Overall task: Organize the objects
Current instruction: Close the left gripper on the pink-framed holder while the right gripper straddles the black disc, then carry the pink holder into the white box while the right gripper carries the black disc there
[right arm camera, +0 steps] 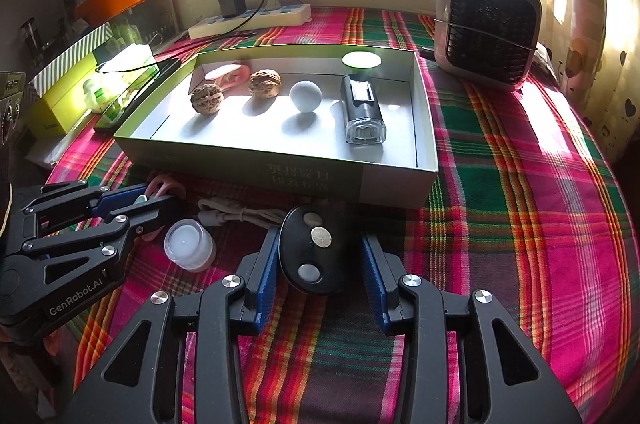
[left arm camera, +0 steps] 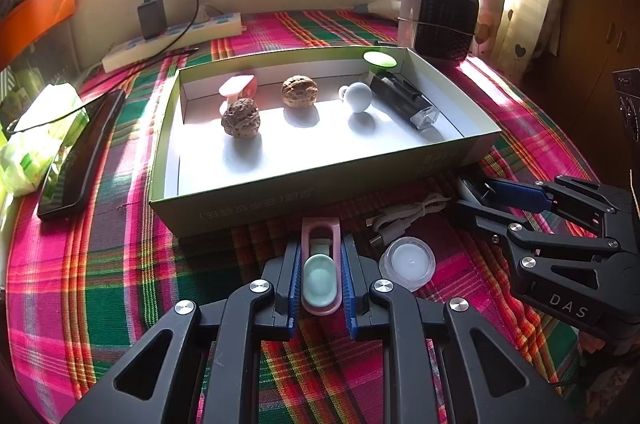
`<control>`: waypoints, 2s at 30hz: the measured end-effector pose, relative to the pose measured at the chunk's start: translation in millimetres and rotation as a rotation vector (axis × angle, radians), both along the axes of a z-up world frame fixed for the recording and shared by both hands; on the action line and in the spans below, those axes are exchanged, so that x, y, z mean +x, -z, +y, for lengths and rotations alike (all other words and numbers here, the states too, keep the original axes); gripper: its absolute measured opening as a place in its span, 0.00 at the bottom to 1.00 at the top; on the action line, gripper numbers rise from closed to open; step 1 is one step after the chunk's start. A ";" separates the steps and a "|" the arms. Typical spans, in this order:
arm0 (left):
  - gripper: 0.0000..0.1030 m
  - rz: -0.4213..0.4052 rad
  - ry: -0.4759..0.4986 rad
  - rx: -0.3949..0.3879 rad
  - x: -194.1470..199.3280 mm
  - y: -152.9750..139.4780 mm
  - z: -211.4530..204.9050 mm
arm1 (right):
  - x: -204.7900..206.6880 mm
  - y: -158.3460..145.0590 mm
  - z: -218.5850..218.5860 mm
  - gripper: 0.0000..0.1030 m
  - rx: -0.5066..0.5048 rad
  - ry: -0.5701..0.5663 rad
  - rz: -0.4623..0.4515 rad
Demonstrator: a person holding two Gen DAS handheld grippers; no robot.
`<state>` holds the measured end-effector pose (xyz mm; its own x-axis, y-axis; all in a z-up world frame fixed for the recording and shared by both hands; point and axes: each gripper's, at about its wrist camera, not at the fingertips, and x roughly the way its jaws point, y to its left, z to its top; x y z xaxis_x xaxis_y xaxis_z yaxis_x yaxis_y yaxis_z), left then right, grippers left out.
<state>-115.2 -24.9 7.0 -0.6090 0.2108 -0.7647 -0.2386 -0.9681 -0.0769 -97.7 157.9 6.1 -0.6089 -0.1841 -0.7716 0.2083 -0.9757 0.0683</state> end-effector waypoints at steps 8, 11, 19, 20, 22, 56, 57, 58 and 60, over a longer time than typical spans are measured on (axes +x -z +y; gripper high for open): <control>0.15 0.001 0.000 0.000 -0.1 0.1 0.0 | -0.2 -0.3 -0.1 0.39 0.001 -0.001 0.000; 0.15 0.002 0.000 -0.001 -0.2 0.1 0.0 | -0.3 -0.1 -0.8 0.39 0.001 -0.005 0.000; 0.15 0.002 0.000 -0.002 -0.7 -0.1 0.2 | 0.3 0.2 -1.5 0.39 0.004 -0.009 0.000; 0.15 0.002 0.000 -0.002 -0.4 -0.1 0.1 | 0.3 0.1 -1.5 0.39 0.004 -0.009 0.001; 0.15 0.001 -0.001 0.000 -0.6 0.0 -0.3 | 0.2 0.2 -1.4 0.39 0.006 -0.010 0.001; 0.15 0.070 -0.035 0.047 -0.7 -34.5 -16.0 | -2.9 -36.0 -14.7 0.39 -0.023 -0.075 0.089; 0.15 0.070 -0.040 0.047 -2.7 -35.2 -17.3 | -5.4 -37.5 -15.5 0.39 -0.024 -0.077 0.092; 0.15 0.071 -0.043 0.049 -4.3 -35.6 -18.4 | -7.9 -38.8 -16.0 0.39 -0.029 -0.081 0.093; 0.15 0.073 -0.051 0.048 -8.0 -36.2 -20.6 | -13.8 -41.6 -18.0 0.39 -0.033 -0.090 0.099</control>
